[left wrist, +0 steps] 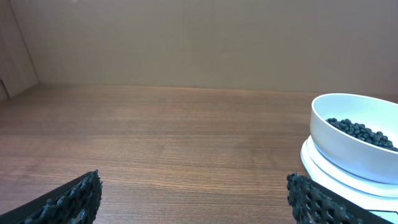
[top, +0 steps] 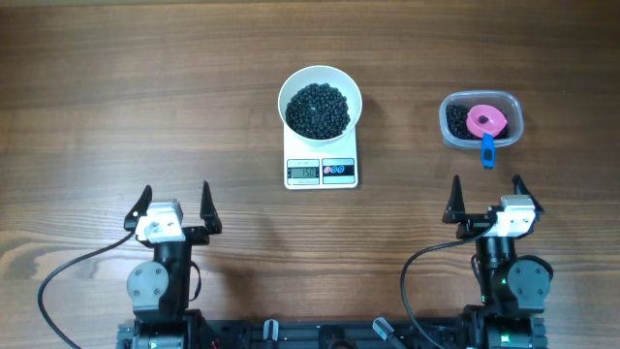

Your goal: Scoop item into bowl and weigh 150g on scale

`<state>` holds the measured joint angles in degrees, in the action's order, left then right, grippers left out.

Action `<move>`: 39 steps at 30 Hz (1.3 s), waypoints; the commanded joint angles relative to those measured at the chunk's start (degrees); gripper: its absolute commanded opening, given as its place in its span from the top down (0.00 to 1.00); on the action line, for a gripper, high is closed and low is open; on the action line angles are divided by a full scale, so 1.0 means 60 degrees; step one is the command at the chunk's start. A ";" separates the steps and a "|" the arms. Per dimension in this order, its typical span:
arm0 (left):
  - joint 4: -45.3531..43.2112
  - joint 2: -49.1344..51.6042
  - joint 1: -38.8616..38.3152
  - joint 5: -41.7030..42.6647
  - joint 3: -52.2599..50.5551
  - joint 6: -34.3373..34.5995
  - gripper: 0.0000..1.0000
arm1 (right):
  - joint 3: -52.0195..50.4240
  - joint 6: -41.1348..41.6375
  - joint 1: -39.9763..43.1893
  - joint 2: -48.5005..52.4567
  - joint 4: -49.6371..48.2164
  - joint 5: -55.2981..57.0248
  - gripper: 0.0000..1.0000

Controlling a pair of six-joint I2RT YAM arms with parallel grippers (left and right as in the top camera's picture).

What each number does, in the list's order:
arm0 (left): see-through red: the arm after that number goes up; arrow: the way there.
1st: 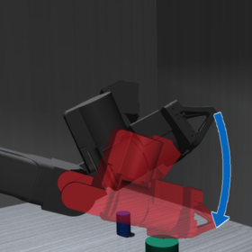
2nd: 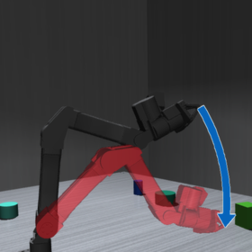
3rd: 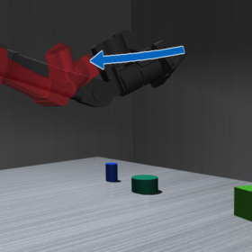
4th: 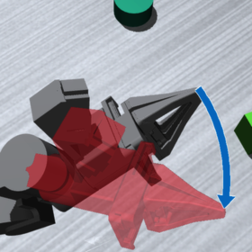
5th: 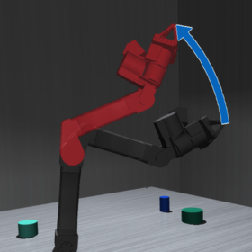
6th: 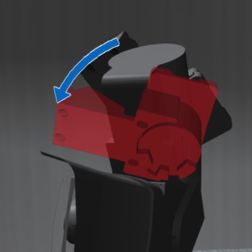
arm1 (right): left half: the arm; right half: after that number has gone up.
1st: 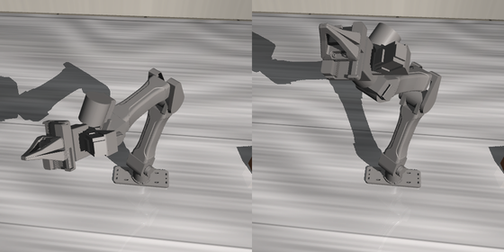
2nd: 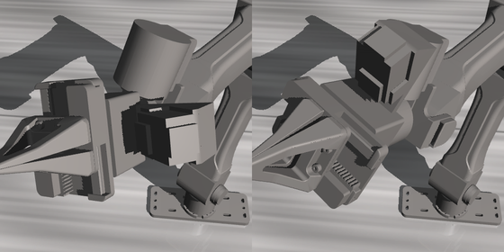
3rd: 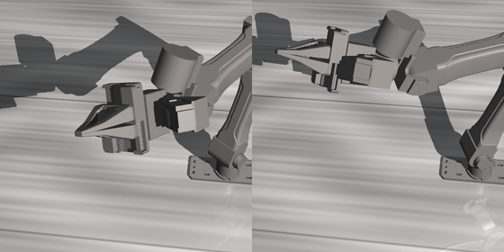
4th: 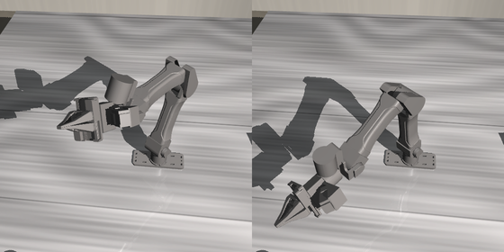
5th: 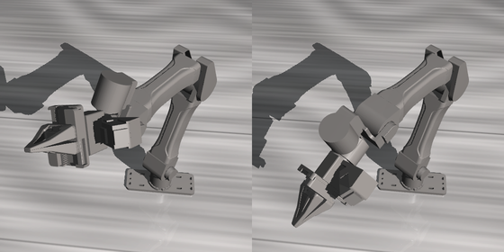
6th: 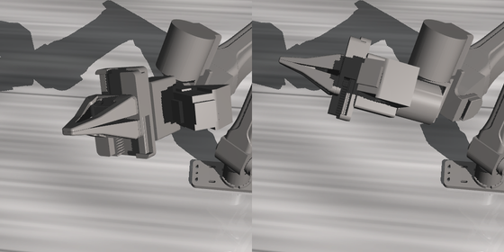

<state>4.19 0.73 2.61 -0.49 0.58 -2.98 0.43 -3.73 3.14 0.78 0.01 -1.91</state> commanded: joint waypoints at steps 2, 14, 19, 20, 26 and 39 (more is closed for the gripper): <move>0.0055 -0.0095 0.0076 0.0124 -0.0044 -0.0215 0.00 | -0.0022 0.0142 -0.0040 -0.0095 -0.0018 -0.0047 0.00; 0.0058 -0.0095 -0.0168 0.0189 -0.0044 -0.0215 0.00 | -0.0022 0.0138 -0.0040 -0.0095 -0.0018 -0.0047 0.00; 0.0062 -0.0095 -0.0168 0.0186 -0.0044 -0.0215 0.00 | -0.0022 0.0135 -0.0036 -0.0095 -0.0015 -0.0047 0.00; 0.0062 -0.0095 -0.0168 0.0186 -0.0044 -0.0215 0.00 | -0.0022 0.0142 -0.0040 -0.0095 -0.0015 -0.0047 0.00; 0.0040 -0.0095 -0.0168 0.0182 -0.0044 -0.0215 0.00 | -0.0022 0.0142 -0.0040 -0.0095 -0.0015 -0.0047 0.00; 0.0029 -0.0095 -0.0168 0.0182 -0.0044 -0.0215 0.00 | -0.0022 0.0138 -0.0040 -0.0095 -0.0015 -0.0047 0.00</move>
<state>4.21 0.73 1.87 -0.27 0.58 -2.98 0.43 -3.73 3.14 0.78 0.01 -1.91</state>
